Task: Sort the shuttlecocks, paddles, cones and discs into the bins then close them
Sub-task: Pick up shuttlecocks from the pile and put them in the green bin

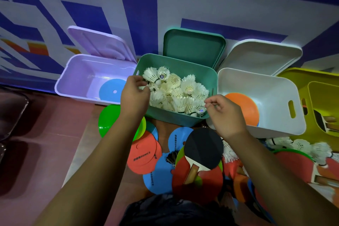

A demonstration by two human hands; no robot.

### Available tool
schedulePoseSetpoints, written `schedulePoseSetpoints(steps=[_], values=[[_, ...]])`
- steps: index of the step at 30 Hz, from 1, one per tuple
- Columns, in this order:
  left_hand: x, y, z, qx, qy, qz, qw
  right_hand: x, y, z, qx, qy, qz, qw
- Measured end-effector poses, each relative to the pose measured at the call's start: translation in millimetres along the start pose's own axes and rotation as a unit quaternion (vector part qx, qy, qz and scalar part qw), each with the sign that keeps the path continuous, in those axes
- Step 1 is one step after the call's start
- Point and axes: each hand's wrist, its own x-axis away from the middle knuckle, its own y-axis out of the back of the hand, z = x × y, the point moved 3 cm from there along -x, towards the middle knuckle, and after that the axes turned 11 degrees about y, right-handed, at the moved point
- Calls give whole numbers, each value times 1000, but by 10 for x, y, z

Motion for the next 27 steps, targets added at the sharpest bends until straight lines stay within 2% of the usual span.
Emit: schedulePoseSetpoints(steps=[4,8,12,19,22,27], values=[[310,-22,150,22,-3,9,1000,171,58,-35,-33,-10,-14,999],[681,-123,303,41,4,73,996,436,103,-137,-83,-29,-23,996],[1081,-313,474,17,-9,100,995,746,189,-327,-117,-63,-29,991],[1827,-930,820,-50,-6,191,980,1282,434,-729,-110,-107,-18,988],[2115,-1176,919,-93,-8,218,971,1513,495,-969,-86,-133,34,987],[2599,-1536,1032,-161,-6,288,944,1906,467,-1386,-33,-153,185,970]])
